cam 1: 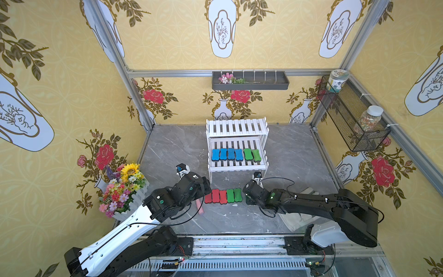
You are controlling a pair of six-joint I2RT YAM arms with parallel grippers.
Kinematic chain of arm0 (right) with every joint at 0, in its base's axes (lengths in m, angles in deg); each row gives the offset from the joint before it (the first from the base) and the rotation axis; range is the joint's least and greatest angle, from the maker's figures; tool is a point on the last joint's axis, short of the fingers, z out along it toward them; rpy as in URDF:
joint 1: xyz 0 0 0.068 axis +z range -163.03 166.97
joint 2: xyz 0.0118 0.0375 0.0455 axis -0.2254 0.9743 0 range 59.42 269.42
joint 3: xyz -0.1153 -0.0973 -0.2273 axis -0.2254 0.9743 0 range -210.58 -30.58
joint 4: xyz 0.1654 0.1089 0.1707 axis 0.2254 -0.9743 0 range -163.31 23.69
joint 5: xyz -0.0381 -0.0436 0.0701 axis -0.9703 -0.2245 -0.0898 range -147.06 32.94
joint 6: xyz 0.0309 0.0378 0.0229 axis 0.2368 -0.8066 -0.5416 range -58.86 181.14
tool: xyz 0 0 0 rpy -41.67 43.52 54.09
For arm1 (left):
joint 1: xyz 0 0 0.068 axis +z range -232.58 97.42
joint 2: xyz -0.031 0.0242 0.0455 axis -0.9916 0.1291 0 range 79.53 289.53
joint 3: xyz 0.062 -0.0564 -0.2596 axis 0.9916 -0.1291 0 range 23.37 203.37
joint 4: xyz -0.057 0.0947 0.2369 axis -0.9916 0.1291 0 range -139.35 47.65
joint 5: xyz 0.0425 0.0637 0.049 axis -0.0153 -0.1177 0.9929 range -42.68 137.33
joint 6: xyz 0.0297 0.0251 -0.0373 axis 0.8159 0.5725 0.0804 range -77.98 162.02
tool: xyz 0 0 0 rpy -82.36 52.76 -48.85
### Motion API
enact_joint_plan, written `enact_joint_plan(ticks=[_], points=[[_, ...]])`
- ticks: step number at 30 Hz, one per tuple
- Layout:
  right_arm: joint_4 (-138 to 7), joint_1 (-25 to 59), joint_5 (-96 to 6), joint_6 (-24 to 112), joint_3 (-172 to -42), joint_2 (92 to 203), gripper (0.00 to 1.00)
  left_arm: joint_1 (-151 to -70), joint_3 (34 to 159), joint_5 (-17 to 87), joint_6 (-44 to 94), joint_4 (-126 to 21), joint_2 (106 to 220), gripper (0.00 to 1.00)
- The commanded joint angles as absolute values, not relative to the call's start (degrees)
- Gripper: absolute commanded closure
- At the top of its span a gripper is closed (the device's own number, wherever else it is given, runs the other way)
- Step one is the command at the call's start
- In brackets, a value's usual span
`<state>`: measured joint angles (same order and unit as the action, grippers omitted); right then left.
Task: Remove the whiteboard erasers from the shelf
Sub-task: Move the whiteboard eraser to the center of the board.
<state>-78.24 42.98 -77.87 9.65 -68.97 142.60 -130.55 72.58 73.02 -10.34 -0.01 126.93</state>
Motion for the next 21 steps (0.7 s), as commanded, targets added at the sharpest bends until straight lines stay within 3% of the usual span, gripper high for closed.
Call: enact_joint_plan(ticks=[1,9,21], points=[[-79.94,42.69,-77.69,8.57,-68.47,143.05,0.53,-130.48,72.41,72.64,-10.10,-0.31,126.99,0.00],[-75.98,42.66,-74.29,9.20,-66.98,144.65,0.65,-130.48,72.25,72.81,-10.06,-0.04,126.67,0.01],[-75.98,44.08,-74.25,9.22,-69.03,147.09,0.66,-130.51,72.05,72.90,-10.19,0.09,126.38,0.00]])
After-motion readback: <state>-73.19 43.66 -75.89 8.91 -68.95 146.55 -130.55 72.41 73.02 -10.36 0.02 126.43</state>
